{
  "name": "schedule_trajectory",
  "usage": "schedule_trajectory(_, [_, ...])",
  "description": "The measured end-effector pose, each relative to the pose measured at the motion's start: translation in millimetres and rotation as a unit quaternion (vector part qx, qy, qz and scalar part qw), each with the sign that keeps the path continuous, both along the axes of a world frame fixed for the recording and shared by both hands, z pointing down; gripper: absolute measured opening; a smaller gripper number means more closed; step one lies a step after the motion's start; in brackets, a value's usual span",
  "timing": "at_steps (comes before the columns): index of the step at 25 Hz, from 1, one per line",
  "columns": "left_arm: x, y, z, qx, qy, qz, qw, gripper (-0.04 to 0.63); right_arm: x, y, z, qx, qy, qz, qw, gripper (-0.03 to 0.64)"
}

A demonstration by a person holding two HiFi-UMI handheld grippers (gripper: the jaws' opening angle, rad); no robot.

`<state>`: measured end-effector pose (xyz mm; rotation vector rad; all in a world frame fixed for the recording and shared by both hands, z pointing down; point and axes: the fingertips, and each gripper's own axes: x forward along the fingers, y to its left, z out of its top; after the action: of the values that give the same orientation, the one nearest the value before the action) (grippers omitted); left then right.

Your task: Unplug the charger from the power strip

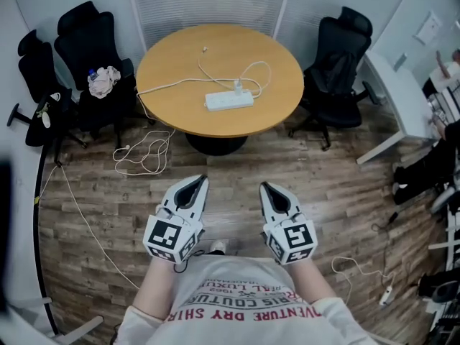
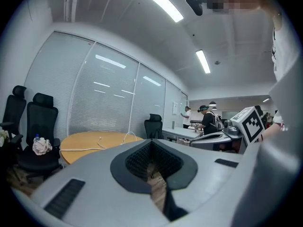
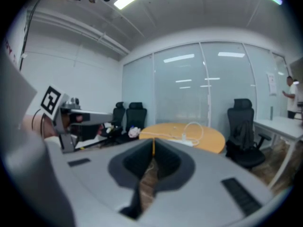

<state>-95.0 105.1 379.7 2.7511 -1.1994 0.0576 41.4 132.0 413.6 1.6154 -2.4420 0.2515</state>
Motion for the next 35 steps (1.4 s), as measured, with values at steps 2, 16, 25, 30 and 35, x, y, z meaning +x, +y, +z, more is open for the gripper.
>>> schedule_trajectory(2, [-6.6, -18.2, 5.2, -0.006, 0.000, 0.000, 1.0000, 0.032, -5.7, -16.5, 1.7, -0.003, 0.001, 0.002, 1.000, 0.029])
schedule_trajectory(16, [-3.5, -122.8, 37.4, -0.028, -0.020, -0.048, 0.9983, 0.032, 11.4, -146.9, 33.4, -0.024, -0.011, -0.028, 0.999, 0.029])
schedule_trajectory(25, [23.0, -240.1, 37.7, -0.029, -0.035, -0.126, 0.9911, 0.032, 43.4, -295.5, 29.8, -0.016, -0.018, -0.094, 0.995, 0.029])
schedule_trajectory(30, [55.1, -308.3, 42.6, -0.024, -0.049, -0.145, 0.9879, 0.032, 68.4, -366.0, 43.0, -0.026, -0.012, -0.131, 0.991, 0.029])
schedule_trajectory(35, [72.0, -352.7, 57.6, -0.043, -0.039, -0.154, 0.9863, 0.032, 80.7, -412.2, 65.1, -0.053, -0.003, -0.143, 0.988, 0.029])
